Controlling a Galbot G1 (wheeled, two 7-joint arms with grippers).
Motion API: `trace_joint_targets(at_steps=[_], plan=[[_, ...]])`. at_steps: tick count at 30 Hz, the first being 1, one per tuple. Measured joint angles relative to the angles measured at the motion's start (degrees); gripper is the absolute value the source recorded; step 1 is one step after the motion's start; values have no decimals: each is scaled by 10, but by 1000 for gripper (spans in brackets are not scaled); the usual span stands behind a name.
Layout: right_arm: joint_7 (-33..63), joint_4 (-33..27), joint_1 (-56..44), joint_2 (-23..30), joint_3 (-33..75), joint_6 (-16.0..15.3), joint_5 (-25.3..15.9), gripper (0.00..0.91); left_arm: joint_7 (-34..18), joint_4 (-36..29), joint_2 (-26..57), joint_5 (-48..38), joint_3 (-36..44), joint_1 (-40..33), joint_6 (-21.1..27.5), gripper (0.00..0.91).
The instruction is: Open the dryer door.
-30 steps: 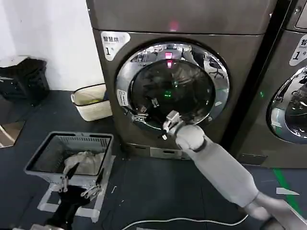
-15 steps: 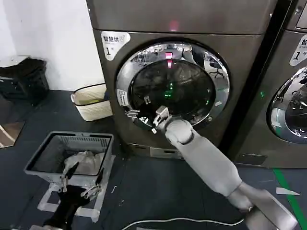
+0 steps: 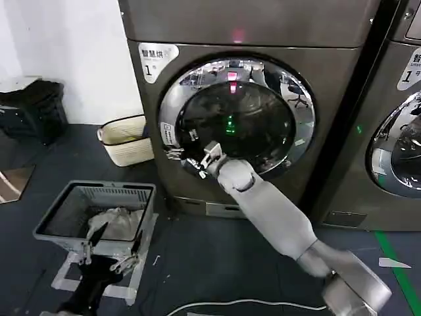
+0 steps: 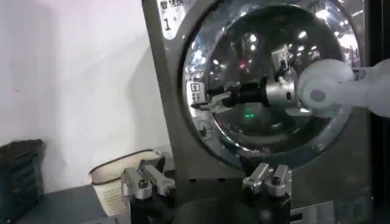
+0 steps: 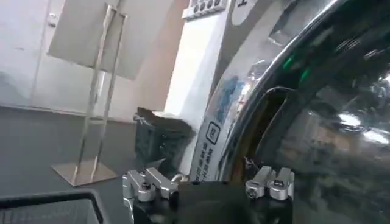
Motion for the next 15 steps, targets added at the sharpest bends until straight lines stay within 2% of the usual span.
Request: trace_joint_targets(at_steps=[11, 15], plan=[[-79, -29, 12, 2, 2, 22, 5, 907, 0, 0, 1, -1, -1, -1, 0, 907], [-123, -17, 8, -11, -2, 23, 28, 907, 0, 0, 2, -2, -3, -2, 0, 907]])
